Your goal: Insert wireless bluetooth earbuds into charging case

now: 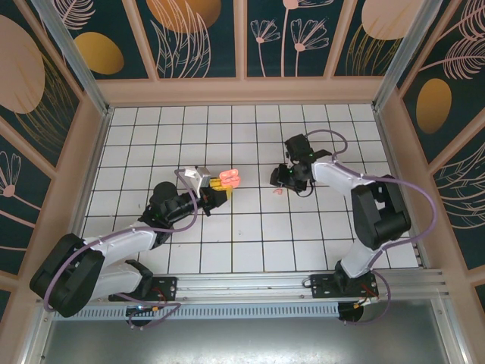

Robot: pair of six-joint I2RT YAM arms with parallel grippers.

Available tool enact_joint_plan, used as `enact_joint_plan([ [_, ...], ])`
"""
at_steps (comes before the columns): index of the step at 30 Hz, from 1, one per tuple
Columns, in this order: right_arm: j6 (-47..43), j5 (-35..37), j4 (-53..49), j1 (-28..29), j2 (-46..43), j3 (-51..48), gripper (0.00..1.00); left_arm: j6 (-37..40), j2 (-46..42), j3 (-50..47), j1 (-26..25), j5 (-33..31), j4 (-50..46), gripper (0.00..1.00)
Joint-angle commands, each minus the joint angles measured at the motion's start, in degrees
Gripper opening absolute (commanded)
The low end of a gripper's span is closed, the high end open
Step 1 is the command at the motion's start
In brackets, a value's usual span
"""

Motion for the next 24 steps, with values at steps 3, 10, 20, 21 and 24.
enact_joint_plan([
  [3,5.42,-0.03,-1.87,3.05,-4.57,-3.54,0.48,0.49,-0.7,1.62,-0.07,-0.09,0.44,0.22],
  [10,6.38,0.25,-0.31,3.38,-1.76,-4.9,0.44,0.51,-0.97,1.56,-0.03,0.15,0.18,0.22],
  [20,4.57,0.18,1.86,2.93,4.48,-1.7,0.45,0.97,-2.04,1.23,-0.07,-0.62,-0.87,0.22],
  [21,4.24,0.28,1.9,2.88,4.96,-1.3,0.46,1.02,-2.18,1.19,-0.05,-0.79,-1.03,0.22],
  [24,3.46,0.37,2.23,2.6,6.44,0.04,0.45,1.27,-2.61,1.11,-0.06,-1.11,-1.47,0.22],
])
